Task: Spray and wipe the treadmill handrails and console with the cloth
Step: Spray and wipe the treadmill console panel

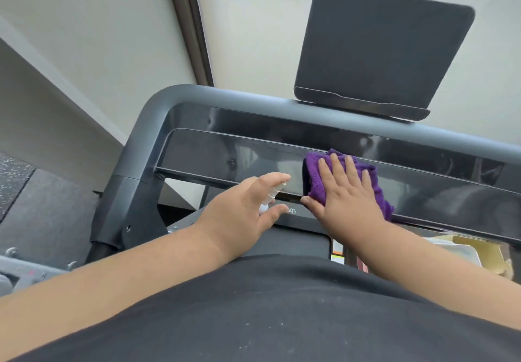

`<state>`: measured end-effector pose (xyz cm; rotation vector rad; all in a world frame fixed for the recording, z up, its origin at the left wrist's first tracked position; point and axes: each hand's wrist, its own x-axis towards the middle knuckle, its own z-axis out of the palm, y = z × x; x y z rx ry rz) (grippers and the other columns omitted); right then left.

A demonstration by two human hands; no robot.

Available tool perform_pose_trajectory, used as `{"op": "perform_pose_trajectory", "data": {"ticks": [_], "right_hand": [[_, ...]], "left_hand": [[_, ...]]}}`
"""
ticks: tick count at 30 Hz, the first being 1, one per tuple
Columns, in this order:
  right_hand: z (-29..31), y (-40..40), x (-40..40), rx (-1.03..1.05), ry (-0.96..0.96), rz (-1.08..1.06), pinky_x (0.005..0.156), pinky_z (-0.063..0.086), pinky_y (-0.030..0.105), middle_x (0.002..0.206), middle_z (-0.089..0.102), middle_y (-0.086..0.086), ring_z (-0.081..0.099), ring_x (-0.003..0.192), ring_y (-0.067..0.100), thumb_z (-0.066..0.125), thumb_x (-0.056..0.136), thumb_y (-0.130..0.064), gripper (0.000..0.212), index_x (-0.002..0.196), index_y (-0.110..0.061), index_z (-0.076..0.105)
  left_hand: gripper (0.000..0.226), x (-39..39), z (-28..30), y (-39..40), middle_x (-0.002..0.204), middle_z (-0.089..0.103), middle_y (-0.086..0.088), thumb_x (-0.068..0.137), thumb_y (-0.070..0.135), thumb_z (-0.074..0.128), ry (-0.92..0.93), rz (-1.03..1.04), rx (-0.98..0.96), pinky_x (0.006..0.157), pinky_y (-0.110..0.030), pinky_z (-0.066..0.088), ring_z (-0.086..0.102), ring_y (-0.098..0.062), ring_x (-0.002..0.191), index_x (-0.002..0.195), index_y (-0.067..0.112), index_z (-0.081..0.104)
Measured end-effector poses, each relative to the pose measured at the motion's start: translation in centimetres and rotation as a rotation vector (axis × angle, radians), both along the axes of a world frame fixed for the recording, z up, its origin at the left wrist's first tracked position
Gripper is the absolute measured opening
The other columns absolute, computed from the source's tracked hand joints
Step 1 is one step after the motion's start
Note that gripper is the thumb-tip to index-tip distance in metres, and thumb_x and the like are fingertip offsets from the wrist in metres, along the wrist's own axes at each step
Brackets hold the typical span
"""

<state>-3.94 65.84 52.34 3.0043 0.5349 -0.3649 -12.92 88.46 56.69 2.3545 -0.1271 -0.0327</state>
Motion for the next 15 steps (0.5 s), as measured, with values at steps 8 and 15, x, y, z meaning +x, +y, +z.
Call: {"op": "perform_pose_trajectory", "data": {"ticks": [8, 15], "right_hand": [[0.3, 10.2, 1.5, 0.039, 0.038, -0.003, 0.119, 0.000, 0.059, 0.166, -0.007, 0.008, -0.011, 0.151, 0.035, -0.002, 0.075, -0.081, 0.102, 0.158, -0.022, -0.002], [0.1, 11.8, 2.6, 0.053, 0.061, 0.098, 0.120, 0.000, 0.056, 0.166, -0.013, 0.004, -0.014, 0.151, 0.029, -0.005, 0.073, -0.086, 0.105, 0.158, -0.024, -0.006]], "left_hand": [[0.051, -1.1, -0.6, 4.2, 0.102, 0.058, 0.015, 0.092, 0.039, 0.064, -0.092, 0.021, 0.002, 0.072, -0.029, 0.051, 0.059, -0.003, 0.081, 0.134, 0.046, 0.036], [0.051, -1.7, -1.2, 4.8, 0.104, 0.061, 0.014, 0.092, 0.035, 0.066, -0.038, 0.069, -0.036, 0.079, -0.019, 0.045, 0.059, -0.008, 0.087, 0.132, 0.048, 0.037]]}}
